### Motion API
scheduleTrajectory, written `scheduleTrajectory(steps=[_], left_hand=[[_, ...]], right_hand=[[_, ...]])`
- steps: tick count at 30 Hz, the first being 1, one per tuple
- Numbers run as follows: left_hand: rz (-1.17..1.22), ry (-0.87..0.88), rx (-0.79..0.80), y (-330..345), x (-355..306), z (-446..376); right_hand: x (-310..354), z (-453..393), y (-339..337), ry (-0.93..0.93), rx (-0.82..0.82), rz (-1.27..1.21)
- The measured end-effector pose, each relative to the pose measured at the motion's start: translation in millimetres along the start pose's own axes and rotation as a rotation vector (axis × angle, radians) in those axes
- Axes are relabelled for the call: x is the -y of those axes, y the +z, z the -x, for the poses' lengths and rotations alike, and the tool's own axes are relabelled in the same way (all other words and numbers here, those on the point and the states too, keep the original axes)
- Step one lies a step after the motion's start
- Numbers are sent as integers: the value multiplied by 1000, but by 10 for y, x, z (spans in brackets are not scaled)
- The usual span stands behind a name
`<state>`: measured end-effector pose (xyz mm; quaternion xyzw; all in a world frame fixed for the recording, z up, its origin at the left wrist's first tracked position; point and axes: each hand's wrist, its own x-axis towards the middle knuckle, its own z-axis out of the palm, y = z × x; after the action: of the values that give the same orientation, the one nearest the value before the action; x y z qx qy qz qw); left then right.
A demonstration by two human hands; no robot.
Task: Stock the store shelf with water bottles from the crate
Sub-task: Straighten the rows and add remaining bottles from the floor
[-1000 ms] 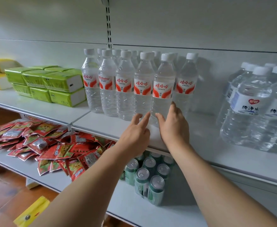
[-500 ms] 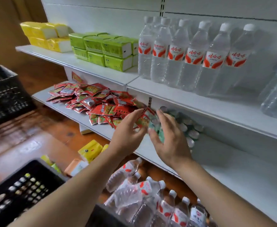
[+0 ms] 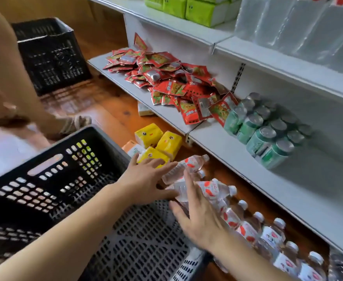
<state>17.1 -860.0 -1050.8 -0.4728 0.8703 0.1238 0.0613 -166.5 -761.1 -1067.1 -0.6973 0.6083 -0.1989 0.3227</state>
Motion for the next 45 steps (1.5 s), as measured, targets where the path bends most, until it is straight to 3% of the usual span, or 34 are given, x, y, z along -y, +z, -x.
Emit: scheduleTrajectory(steps=[4, 9, 13, 21, 24, 32, 38, 45], left_hand=[[-69, -82, -17, 12, -79, 166], [-119, -149, 126, -87, -106, 265], [-140, -203, 146, -111, -184, 241], [-262, -85, 104, -162, -212, 282], [-251, -79, 137, -160, -159, 406], [-278, -58, 230, -86, -71, 1217], [-270, -146, 269, -17, 52, 1937], [-260, -250, 300, 167, 190, 2795]], right_hand=[[-15, 12, -12, 47, 86, -29], [-159, 114, -40, 83, 199, -97], [-258, 174, -38, 147, 294, -213], [-257, 142, 30, 117, 344, -336], [-173, 196, 7, 89, 433, -343], [154, 450, 289, 11, 710, -313], [591, 732, 781, -88, 801, -295], [1060, 904, 1190, -110, 1034, -297]])
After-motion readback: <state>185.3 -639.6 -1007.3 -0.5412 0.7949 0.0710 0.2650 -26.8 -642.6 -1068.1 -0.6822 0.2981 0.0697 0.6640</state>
